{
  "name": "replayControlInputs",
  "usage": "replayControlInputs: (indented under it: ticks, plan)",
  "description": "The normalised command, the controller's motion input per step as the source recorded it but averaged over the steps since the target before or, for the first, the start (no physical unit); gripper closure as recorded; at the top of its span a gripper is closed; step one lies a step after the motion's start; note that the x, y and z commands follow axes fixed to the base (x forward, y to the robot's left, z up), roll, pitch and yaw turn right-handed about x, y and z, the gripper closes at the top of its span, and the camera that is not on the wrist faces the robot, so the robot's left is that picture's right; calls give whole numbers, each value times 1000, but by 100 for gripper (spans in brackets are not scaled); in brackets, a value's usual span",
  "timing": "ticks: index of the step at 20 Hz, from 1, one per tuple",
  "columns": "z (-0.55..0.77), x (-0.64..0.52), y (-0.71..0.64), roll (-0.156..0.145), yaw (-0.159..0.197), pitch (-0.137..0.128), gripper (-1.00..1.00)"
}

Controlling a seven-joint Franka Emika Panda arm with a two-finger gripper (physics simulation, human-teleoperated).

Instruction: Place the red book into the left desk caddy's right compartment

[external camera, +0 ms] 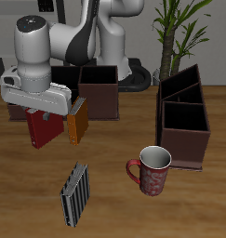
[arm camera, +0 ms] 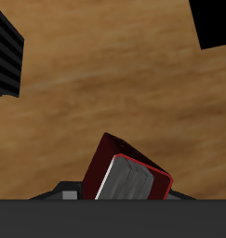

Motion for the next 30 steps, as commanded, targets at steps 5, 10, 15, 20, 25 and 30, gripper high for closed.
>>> replayControlInputs:
  ticks: [5, 10, 15, 20, 25, 30]
  plan:
    - [1033, -489, 530, -8, 78, -82, 100]
    - [852, -598, 529, 44, 50, -84, 100]
    - [578, -410, 401, 26, 31, -44, 100]
    - [397, -249, 334, -3, 29, -16, 100]
    - [274, -202, 585, 32, 56, -8, 100]
    - [66, 28, 597, 27, 28, 20, 100]
